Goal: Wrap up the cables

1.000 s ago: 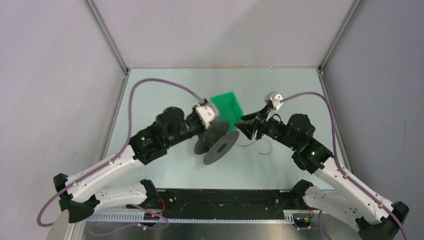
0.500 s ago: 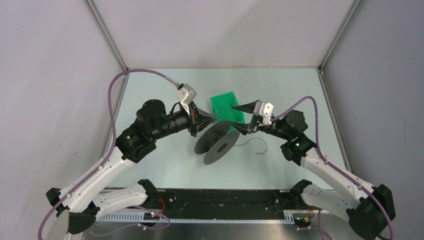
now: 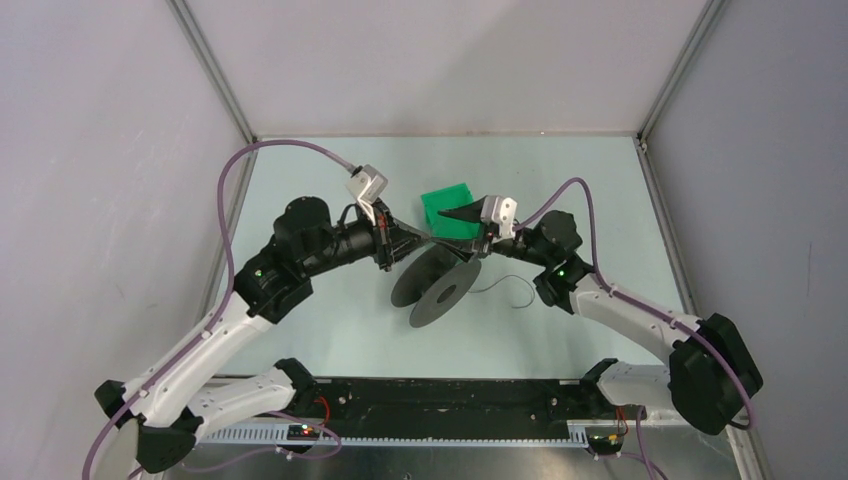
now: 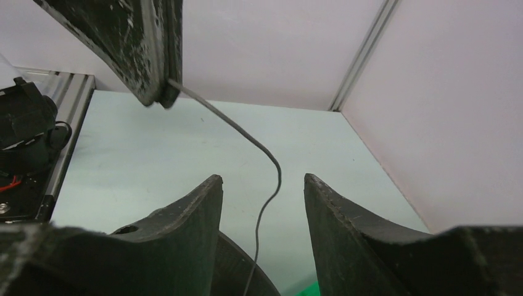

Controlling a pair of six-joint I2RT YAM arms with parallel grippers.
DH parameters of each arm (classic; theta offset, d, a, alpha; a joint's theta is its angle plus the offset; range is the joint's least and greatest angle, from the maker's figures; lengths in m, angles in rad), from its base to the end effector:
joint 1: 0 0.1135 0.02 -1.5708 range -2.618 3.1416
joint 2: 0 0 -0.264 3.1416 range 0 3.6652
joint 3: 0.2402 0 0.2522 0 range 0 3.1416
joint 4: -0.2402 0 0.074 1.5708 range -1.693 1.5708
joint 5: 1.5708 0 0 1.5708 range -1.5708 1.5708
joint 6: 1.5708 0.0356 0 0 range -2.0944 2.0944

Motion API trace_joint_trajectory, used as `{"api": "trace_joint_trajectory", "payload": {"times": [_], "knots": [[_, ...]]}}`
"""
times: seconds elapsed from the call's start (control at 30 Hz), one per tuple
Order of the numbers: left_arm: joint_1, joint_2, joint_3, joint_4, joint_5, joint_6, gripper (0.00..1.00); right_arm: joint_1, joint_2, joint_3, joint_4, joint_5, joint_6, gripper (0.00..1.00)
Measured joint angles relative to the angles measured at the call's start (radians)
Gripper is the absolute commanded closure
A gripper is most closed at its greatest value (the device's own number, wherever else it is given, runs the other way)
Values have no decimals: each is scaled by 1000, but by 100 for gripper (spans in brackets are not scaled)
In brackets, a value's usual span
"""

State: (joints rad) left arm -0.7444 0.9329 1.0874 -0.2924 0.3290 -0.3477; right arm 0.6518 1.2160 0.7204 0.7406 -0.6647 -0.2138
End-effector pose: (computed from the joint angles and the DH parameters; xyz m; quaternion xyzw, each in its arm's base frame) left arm 0.1410 -0.1455 0.4078 0.2520 0.7082 -0.4420 0.4895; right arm 0.2023 0.1820 0.3221 -0.4774 0.4202 0.3579 0.6837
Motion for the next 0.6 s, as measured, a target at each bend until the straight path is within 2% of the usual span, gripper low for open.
{"api": "trace_joint_trajectory", "payload": {"times": [0.07,0.13,0.17,0.2,0.23,0.27,0.37,0.43,0.5,0.57,0.6], "knots": [[7,0,-11,0,5,-8,100,8,17,2,23,-3,10,50],[13,0,-20,0,12,-14,100,12,31,7,39,-3,19,65],[15,0,-24,2,16,-17,100,13,38,10,46,-3,24,77],[17,-1,-28,5,16,-19,100,15,42,11,51,-3,31,84],[19,-2,-31,6,16,-19,100,15,45,11,58,0,39,95],[22,-3,-35,13,15,-20,100,15,49,12,64,3,49,99],[36,-19,-58,32,13,-31,96,5,53,14,69,10,82,100],[49,-30,-72,40,11,-39,89,-10,53,15,69,10,100,100],[64,-40,-87,46,9,-45,79,-29,50,19,49,13,103,100],[80,-54,-106,49,5,-45,65,-42,42,38,-23,21,77,100],[91,-64,-119,50,-1,-47,62,-47,37,55,-74,29,57,100]]}}
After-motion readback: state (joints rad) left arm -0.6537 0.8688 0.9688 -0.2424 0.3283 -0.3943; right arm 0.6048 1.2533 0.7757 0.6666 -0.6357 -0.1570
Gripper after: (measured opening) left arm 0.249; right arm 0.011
